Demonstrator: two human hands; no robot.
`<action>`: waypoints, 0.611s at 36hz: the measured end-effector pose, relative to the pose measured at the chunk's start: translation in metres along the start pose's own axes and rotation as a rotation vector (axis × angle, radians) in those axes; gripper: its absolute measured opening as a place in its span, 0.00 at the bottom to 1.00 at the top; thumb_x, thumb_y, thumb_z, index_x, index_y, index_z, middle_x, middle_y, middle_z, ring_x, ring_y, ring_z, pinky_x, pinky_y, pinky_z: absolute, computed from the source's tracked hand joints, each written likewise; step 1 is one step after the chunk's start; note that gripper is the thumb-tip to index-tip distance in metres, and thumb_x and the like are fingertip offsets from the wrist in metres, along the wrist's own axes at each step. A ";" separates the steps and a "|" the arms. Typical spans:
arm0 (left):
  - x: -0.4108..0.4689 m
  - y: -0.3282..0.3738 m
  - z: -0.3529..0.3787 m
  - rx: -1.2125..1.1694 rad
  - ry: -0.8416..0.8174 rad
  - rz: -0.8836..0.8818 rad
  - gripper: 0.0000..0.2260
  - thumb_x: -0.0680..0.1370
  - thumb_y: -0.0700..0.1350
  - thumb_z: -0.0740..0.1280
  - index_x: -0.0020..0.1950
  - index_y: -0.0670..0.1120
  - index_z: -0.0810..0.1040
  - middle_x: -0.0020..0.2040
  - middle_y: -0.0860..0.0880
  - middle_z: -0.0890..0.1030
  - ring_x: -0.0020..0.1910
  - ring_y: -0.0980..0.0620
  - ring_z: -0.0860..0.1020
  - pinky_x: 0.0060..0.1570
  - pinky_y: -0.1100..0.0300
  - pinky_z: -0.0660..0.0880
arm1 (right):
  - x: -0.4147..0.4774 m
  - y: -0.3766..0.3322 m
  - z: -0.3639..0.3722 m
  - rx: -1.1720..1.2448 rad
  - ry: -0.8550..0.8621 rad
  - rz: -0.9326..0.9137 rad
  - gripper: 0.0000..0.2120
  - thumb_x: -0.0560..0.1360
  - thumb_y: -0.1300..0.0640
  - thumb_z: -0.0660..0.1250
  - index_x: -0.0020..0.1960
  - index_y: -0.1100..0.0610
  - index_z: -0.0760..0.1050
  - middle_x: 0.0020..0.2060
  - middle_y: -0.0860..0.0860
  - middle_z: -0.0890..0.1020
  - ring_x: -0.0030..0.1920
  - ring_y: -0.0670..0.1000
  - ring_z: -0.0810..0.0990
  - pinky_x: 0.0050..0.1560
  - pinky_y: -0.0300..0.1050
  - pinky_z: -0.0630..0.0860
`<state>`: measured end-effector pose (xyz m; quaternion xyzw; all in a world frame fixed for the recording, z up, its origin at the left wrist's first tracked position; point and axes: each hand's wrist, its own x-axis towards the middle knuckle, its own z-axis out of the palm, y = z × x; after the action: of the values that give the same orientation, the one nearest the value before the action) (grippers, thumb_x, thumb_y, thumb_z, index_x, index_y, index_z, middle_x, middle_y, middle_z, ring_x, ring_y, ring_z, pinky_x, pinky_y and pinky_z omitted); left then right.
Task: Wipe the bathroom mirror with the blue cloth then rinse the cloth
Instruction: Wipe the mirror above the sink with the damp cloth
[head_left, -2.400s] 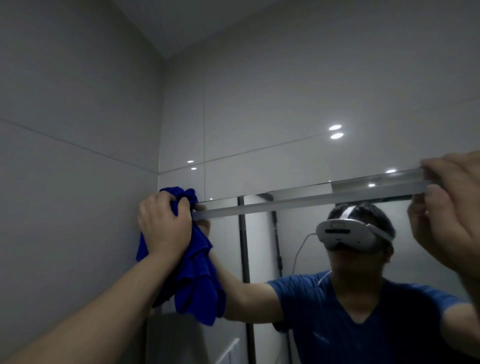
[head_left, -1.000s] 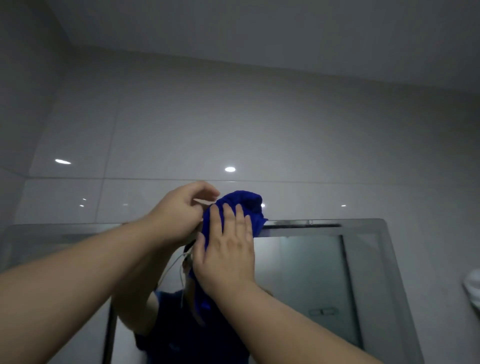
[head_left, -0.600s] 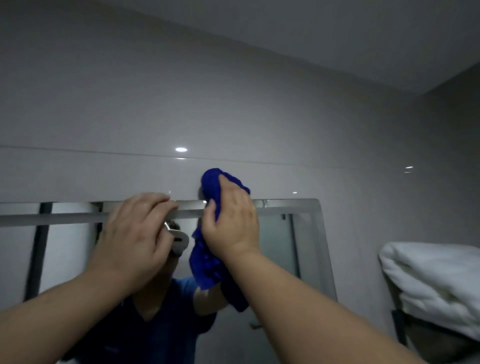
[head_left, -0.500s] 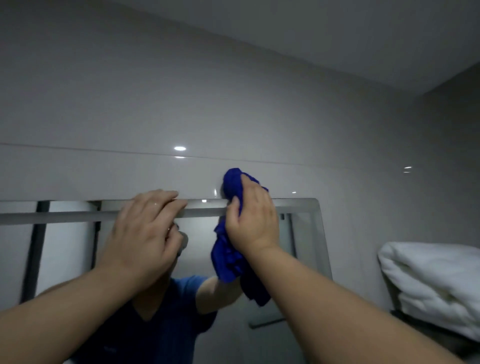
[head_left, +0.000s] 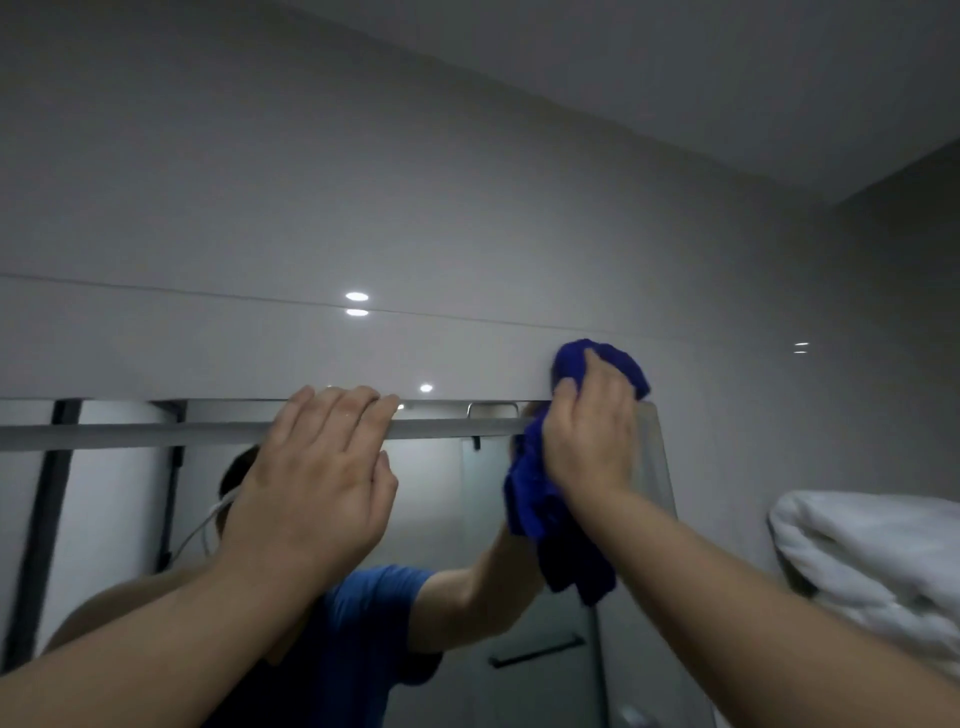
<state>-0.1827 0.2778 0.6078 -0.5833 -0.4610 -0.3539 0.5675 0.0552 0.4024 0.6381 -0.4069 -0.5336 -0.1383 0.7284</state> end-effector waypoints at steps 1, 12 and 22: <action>0.000 0.000 -0.001 0.001 -0.005 -0.008 0.24 0.80 0.47 0.61 0.76 0.42 0.74 0.70 0.42 0.78 0.69 0.40 0.75 0.81 0.41 0.63 | -0.013 -0.015 0.005 -0.010 -0.020 -0.074 0.32 0.84 0.45 0.49 0.82 0.59 0.67 0.78 0.60 0.72 0.79 0.63 0.68 0.84 0.61 0.58; -0.001 0.000 -0.001 0.039 -0.021 -0.002 0.25 0.81 0.45 0.59 0.77 0.38 0.73 0.69 0.37 0.78 0.69 0.35 0.75 0.79 0.38 0.64 | -0.037 -0.042 0.006 -0.065 -0.267 -0.640 0.31 0.84 0.47 0.52 0.85 0.56 0.61 0.83 0.54 0.67 0.83 0.56 0.64 0.84 0.59 0.58; 0.000 0.001 0.000 0.048 -0.019 -0.012 0.27 0.81 0.47 0.57 0.78 0.38 0.73 0.71 0.37 0.78 0.70 0.34 0.75 0.79 0.38 0.63 | 0.037 0.044 -0.022 -0.055 -0.084 0.049 0.31 0.85 0.48 0.54 0.85 0.58 0.60 0.82 0.56 0.68 0.82 0.58 0.65 0.85 0.53 0.58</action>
<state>-0.1815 0.2780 0.6069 -0.5698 -0.4782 -0.3406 0.5750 0.1121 0.4222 0.6494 -0.4452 -0.5496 -0.1180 0.6970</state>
